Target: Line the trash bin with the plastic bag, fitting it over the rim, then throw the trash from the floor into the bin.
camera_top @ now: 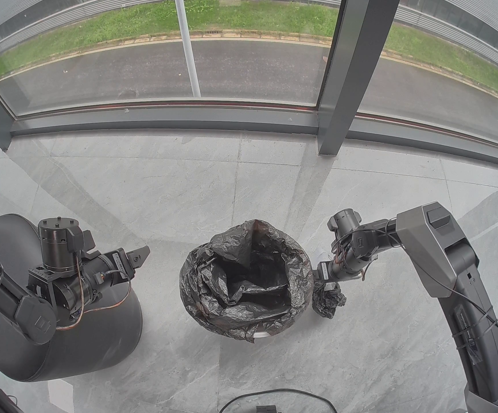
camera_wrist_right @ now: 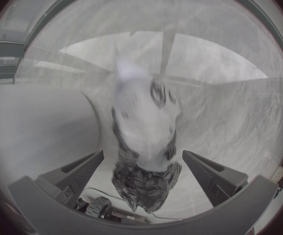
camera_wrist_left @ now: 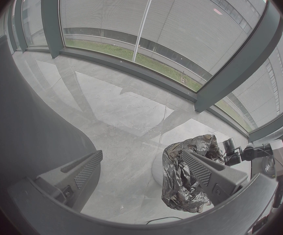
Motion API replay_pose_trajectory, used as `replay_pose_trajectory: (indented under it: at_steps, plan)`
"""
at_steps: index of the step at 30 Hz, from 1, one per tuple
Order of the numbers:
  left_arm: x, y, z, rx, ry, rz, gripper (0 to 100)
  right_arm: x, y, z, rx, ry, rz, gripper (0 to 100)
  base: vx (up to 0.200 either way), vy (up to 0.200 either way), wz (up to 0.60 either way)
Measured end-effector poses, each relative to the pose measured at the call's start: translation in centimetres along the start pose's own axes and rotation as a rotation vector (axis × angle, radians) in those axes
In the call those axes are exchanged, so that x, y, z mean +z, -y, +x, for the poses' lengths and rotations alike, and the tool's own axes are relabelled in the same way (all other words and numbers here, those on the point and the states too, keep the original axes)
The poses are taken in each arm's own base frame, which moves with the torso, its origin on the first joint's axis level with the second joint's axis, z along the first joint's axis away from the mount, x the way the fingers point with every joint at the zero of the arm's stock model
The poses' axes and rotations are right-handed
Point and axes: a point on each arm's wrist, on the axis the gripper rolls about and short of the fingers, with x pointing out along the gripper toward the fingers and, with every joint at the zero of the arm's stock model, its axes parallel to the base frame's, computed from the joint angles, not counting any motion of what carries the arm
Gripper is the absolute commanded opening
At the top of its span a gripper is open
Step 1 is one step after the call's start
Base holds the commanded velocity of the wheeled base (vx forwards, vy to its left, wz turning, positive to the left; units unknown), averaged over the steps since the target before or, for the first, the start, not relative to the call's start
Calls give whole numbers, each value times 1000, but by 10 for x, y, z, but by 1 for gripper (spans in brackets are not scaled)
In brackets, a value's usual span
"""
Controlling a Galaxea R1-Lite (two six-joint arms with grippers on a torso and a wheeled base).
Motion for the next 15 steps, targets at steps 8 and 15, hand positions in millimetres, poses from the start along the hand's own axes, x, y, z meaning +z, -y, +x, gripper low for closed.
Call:
replay_pose_trajectory:
  at_steps: [8, 15]
  plan:
    - [0, -2, 2, 4, 1, -5, 100, -26, 6, 37, -19, -113, 2, 100, 0, 0, 0]
    - [0, -2, 2, 3, 1, -12, 100, -49, 12, 60, -42, -224, 17, 100, 0, 0, 0]
